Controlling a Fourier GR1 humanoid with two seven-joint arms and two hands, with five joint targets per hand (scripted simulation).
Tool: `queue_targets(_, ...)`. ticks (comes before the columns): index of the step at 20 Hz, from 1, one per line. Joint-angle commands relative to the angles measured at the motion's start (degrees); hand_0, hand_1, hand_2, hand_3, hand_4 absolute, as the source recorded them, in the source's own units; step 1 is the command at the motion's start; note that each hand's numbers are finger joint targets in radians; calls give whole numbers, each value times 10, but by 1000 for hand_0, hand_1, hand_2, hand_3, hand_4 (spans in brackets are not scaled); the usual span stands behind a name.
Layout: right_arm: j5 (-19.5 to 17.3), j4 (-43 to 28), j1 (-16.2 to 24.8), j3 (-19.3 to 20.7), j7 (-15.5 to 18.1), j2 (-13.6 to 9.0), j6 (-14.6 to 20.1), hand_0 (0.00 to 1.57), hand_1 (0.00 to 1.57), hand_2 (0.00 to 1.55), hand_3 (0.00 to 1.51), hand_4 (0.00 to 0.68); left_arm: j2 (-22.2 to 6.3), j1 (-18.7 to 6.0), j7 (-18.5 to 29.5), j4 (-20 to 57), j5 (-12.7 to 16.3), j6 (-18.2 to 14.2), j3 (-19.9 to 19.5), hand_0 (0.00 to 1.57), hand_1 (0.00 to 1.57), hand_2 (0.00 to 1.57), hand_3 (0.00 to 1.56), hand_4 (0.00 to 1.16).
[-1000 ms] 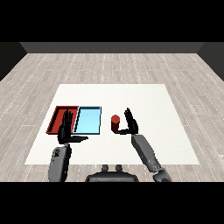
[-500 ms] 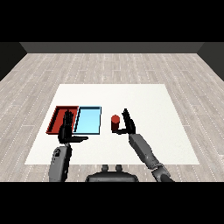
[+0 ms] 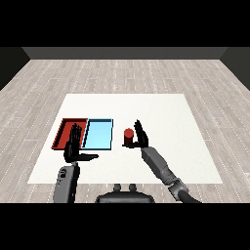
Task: Pick the red can and put it in the red box
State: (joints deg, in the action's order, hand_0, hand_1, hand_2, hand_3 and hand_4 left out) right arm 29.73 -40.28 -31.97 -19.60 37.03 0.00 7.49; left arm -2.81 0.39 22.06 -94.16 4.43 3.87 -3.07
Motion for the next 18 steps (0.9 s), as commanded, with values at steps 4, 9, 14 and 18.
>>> queue_targets(4,29,7,-18,-18,-3,0,-1,0,0,0,0,0,2,-26,5,39,0,-4,-8,0,0,0,0,0)
queue_targets(9,73,-5,-19,-70,-2,0,16,0,0,0,0,0,-9,-52,14,61,-4,3,-14,0,0,0,0,0)
queue_targets(14,128,48,-74,-90,13,0,15,0,0,0,0,0,-8,-51,-18,31,-14,-13,-7,0,0,0,0,0)
queue_targets(18,122,4,-28,-120,23,0,33,0,0,0,0,0,-8,-51,15,61,-9,-5,-16,0,0,0,0,0)
